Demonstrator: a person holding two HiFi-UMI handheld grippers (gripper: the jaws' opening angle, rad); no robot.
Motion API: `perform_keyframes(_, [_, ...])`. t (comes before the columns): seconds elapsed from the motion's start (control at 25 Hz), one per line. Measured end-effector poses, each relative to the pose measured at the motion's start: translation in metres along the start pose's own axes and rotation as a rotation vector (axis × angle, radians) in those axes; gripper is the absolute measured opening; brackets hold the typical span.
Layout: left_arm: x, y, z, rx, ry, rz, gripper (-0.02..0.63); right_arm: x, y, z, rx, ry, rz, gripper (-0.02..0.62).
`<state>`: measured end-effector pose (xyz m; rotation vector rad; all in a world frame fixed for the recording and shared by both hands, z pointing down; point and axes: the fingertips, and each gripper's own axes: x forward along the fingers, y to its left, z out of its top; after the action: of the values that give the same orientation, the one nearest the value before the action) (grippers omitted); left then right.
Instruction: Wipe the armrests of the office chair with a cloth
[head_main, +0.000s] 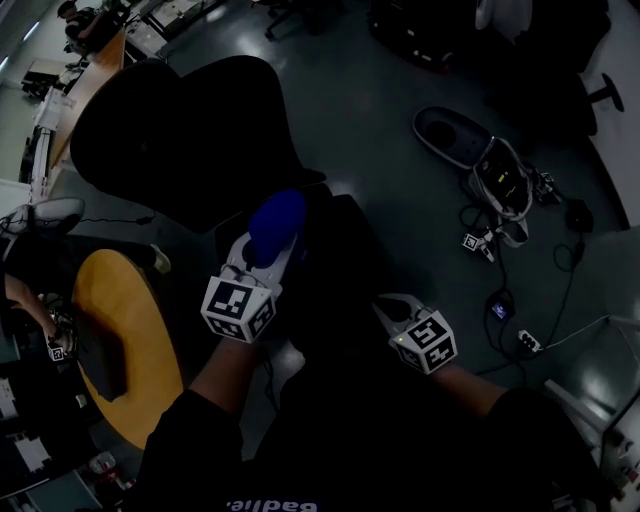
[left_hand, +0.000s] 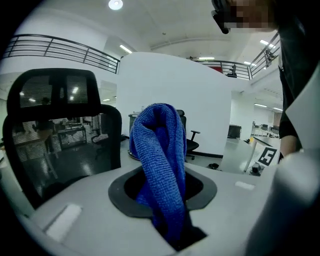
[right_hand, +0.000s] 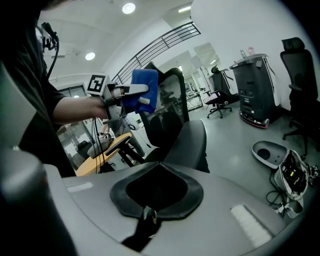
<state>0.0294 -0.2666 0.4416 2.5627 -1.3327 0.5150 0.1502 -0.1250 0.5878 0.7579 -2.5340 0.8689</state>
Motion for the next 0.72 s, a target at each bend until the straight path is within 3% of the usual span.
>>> perform_keyframes(0.44, [0.115,0.007,-0.020,0.174,0.180,-0.125,0.132,0.014,-0.014,-0.022,0.055,0.047,-0.009,0.005])
perform_keyframes(0.72, [0.170,0.001,-0.044,0.237,0.288,-0.192,0.132,0.021,-0.011,-0.033,0.068,0.066,0.010,0.005])
